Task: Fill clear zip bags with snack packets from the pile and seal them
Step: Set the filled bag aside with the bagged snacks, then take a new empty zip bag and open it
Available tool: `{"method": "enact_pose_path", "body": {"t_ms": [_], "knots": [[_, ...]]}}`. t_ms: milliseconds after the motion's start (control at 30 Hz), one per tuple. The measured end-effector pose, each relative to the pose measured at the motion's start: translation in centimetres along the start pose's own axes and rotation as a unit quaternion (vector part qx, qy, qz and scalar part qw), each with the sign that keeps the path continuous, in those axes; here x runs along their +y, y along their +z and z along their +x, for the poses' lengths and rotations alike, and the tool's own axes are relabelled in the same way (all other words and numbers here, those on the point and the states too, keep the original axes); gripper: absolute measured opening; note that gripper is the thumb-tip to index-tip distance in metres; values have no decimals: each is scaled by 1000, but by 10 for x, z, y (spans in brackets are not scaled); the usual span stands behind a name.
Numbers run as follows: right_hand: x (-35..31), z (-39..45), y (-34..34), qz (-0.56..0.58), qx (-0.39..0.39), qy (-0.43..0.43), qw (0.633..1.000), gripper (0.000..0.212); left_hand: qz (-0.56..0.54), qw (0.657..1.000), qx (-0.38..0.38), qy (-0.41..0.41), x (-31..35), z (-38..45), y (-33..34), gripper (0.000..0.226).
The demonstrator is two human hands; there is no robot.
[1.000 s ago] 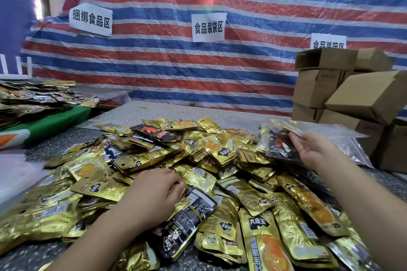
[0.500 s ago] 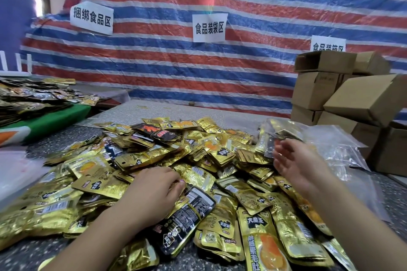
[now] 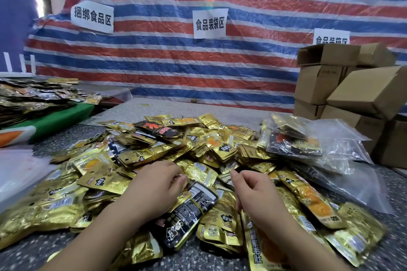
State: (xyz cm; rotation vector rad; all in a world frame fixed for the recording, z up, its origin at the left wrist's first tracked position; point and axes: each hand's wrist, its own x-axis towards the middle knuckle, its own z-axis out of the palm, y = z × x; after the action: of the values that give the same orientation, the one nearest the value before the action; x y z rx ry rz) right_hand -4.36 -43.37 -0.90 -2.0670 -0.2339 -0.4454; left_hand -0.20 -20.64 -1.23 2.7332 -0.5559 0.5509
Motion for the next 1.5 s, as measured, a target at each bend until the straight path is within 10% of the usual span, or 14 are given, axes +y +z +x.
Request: {"method": "enact_pose_path", "body": {"t_ms": [533,867,1500], "knots": [[2,-7,-1,-39,-25,-45,998,47,21,952,221,-209,-84,6,-73,28],[-1,-9,2,-53,-40,-47,997,49,109,851,-7,-513,-221,-60,-75,70],[-5,-12,2,-89,-47,-50,994,47,310,867,-61,-384,-230,-78,-63,28]]}}
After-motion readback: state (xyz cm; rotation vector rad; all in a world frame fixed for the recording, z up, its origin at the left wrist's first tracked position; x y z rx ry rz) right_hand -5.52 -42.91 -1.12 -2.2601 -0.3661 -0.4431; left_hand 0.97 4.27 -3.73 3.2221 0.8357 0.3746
